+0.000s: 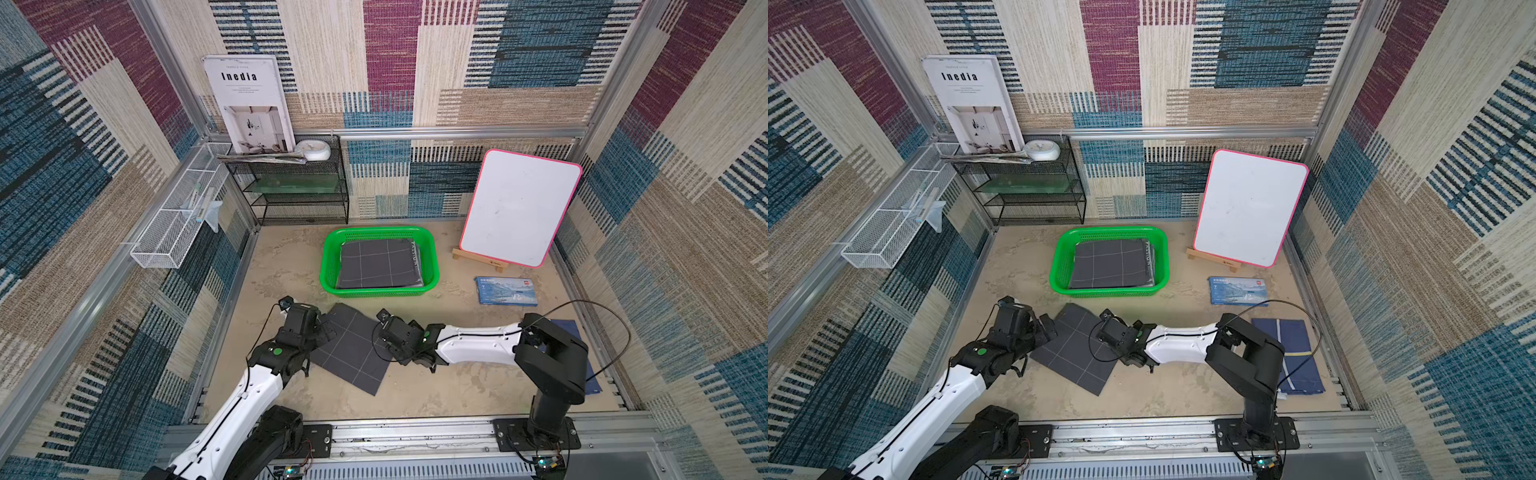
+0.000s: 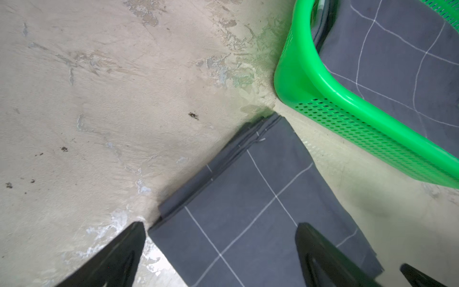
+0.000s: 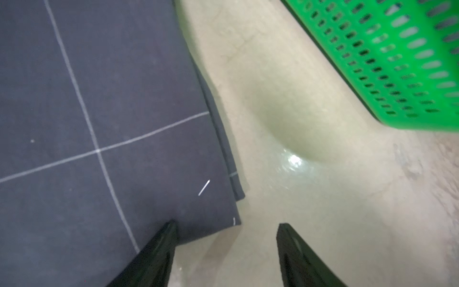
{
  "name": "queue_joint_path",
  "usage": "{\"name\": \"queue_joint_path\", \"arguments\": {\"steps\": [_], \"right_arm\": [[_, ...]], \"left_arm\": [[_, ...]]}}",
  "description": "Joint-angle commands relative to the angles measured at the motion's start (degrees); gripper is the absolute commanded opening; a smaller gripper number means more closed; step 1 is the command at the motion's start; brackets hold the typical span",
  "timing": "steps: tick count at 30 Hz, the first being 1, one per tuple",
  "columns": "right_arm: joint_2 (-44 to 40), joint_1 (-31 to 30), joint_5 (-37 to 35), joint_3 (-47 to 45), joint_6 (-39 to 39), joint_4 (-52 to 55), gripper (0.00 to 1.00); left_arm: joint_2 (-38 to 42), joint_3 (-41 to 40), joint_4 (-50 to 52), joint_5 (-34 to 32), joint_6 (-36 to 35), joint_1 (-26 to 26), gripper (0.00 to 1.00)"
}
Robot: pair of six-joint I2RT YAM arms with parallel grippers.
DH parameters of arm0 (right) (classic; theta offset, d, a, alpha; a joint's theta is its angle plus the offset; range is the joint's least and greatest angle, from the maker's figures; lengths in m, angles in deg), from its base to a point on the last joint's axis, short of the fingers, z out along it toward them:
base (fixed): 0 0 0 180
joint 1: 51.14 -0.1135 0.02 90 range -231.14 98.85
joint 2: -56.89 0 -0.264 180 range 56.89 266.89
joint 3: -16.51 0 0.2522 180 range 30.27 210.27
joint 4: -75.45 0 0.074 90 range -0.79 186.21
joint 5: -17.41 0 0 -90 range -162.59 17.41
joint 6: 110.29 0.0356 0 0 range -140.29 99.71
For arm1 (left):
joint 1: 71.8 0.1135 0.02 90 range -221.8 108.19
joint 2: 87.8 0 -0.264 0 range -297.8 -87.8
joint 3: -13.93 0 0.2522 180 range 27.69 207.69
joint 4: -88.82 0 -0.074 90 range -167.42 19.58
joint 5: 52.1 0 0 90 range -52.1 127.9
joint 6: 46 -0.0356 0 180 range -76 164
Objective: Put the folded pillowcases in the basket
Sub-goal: Move the pillowcase to the center of the board.
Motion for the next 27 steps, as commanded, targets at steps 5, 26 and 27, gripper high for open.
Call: {"name": "queue_joint_path", "arguments": {"steps": [5,26,27], "right_arm": [[-5.64,-0.59,12.31,-0.19,-0.18,-8.14,0.70],[4.21,-1.62,-7.87,1.72,3.48,2.88,0.70],[2.82,-0.96,-7.96,0.51,3.87,2.30,0.70]], "left_arm": [[-0.29,0.47,-1.14,1.96,1.28,0.34,0.99],[-7.24,0.01,-4.39,3.40,3.93,0.52,0.99],[-7.61,0.10,-3.90,2.73,4.52,0.58,0.99]]}}
